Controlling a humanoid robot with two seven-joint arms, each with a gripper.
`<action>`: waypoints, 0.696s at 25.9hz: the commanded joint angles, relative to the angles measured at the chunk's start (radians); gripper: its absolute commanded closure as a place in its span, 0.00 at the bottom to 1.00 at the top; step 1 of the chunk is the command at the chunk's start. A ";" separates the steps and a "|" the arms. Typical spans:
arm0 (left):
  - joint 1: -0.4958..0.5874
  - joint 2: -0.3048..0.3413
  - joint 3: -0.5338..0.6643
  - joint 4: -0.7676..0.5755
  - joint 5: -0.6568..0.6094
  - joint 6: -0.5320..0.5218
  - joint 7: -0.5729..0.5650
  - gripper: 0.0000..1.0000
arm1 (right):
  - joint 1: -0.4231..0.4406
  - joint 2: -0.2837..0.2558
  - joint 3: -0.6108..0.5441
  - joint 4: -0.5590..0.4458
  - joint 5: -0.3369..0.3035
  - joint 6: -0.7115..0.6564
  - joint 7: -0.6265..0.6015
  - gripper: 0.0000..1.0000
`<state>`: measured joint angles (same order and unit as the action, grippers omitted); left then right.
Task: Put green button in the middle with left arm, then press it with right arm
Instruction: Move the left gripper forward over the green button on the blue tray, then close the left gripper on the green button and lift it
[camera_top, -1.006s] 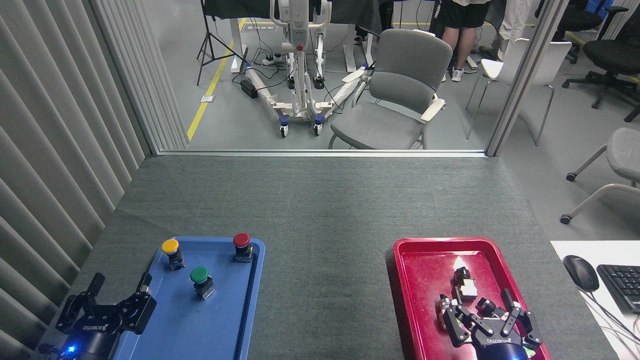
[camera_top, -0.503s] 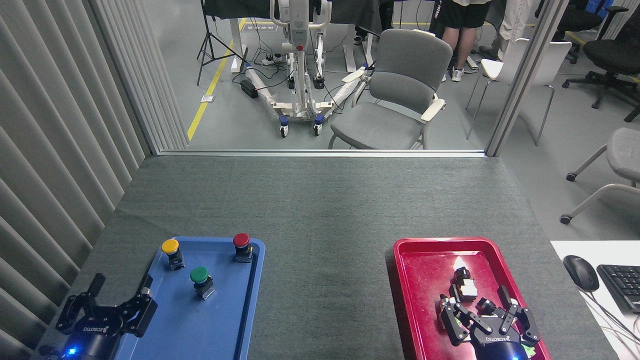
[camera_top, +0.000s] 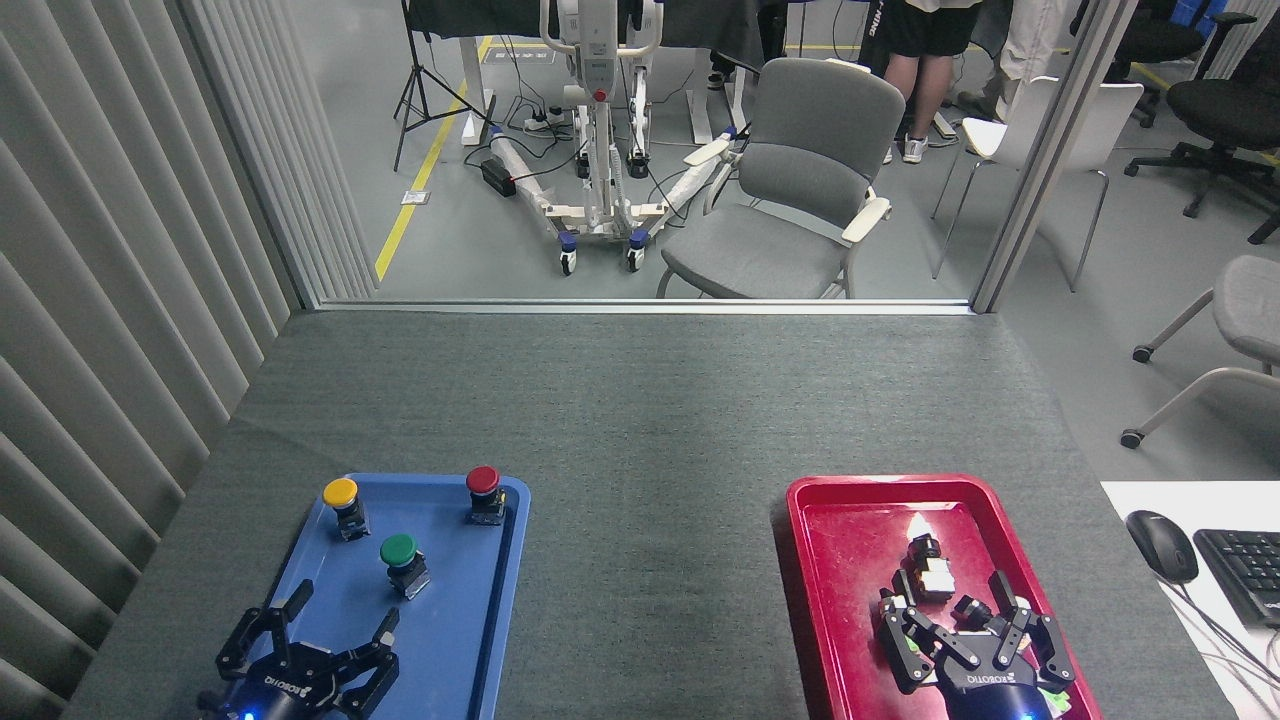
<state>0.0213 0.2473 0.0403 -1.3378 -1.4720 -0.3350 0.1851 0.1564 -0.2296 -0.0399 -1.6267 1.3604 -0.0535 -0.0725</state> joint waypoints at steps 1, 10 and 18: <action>-0.072 -0.014 -0.008 0.120 -0.002 -0.035 -0.003 0.01 | 0.000 0.001 0.002 -0.001 -0.001 -0.002 0.003 0.01; -0.167 -0.028 -0.048 0.246 -0.002 -0.064 -0.004 0.01 | 0.002 0.004 0.008 0.001 -0.001 0.000 0.005 0.01; -0.254 -0.054 -0.069 0.362 -0.002 -0.076 0.007 0.01 | 0.003 0.000 0.012 0.001 -0.003 0.018 0.005 0.01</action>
<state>-0.2050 0.2020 -0.0264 -1.0083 -1.4742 -0.4158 0.1861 0.1579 -0.2281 -0.0292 -1.6261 1.3586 -0.0439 -0.0670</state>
